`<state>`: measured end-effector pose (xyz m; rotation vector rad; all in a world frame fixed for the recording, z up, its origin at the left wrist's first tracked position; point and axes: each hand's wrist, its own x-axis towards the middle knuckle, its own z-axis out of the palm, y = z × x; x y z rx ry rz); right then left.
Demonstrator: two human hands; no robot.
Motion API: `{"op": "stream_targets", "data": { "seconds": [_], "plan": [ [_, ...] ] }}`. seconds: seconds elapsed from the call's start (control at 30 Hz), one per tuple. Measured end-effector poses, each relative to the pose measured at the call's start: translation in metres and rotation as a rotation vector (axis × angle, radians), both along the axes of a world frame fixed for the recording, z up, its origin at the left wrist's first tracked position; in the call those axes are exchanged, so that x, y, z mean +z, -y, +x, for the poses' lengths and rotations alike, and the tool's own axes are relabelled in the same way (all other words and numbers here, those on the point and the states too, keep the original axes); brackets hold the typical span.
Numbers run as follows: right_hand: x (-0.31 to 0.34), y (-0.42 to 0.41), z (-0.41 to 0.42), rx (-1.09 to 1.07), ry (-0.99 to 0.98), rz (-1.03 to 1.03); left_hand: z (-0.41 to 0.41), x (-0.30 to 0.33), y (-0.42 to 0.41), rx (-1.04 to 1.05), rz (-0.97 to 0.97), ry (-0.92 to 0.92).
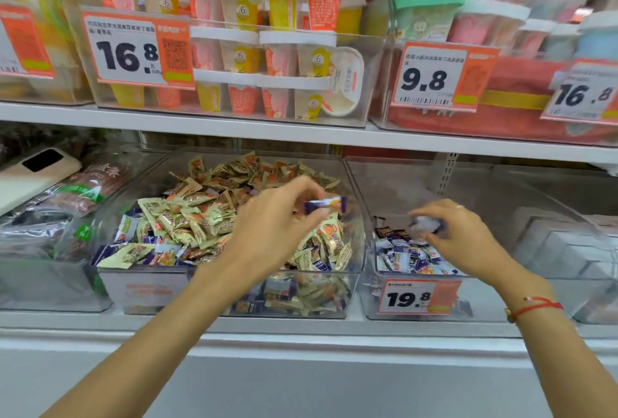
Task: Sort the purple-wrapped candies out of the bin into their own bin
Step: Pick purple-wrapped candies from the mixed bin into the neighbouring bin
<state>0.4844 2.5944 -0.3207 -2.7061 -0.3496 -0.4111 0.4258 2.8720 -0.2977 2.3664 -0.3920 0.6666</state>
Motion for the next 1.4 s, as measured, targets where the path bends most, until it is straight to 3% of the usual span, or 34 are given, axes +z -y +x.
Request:
{"op": "stream_targets", "data": {
  "seconds": [0.1,0.27,0.43,0.53,0.63,0.7,0.87,0.97,1.03,1.27,1.33,1.4],
  "plan": [
    [-0.002,0.007,0.001,-0.017,-0.163,-0.060,0.001,0.012,0.051,-0.091,0.097,0.086],
    [0.012,-0.003,-0.010,-0.057,0.027,0.081,0.022,0.008,0.098,-0.114,0.325,0.159],
    [0.026,-0.033,-0.031,-0.014,0.260,0.071,0.022,0.001,0.053,0.006,0.317,0.155],
    [0.029,-0.057,-0.035,0.186,0.236,0.087,0.018,-0.006,-0.006,0.064,0.380,-0.022],
    [0.027,-0.090,-0.028,0.381,0.091,-0.045,0.017,-0.014,-0.056,-0.067,0.525,-0.443],
    [0.027,-0.111,-0.021,0.450,0.015,-0.149,0.018,-0.016,-0.074,-0.182,0.506,-0.611],
    [0.023,-0.146,0.009,0.508,-0.280,-0.657,0.030,-0.011,-0.090,-0.316,0.421,-0.693],
    [0.016,-0.161,0.016,0.575,-0.179,-0.803,0.036,-0.014,-0.093,-0.276,0.496,-0.667],
    [0.013,-0.168,0.020,0.596,-0.129,-0.739,0.039,-0.020,-0.092,-0.150,0.561,-0.553],
    [0.020,-0.186,0.046,0.507,-0.146,-0.227,0.030,-0.029,-0.091,0.277,0.418,-0.126],
    [0.027,-0.187,0.050,0.452,-0.115,-0.056,0.028,-0.029,-0.092,0.342,0.345,-0.071],
    [0.030,-0.185,0.050,0.399,-0.052,-0.013,0.026,-0.029,-0.094,0.364,0.300,-0.053]
  ]
}}
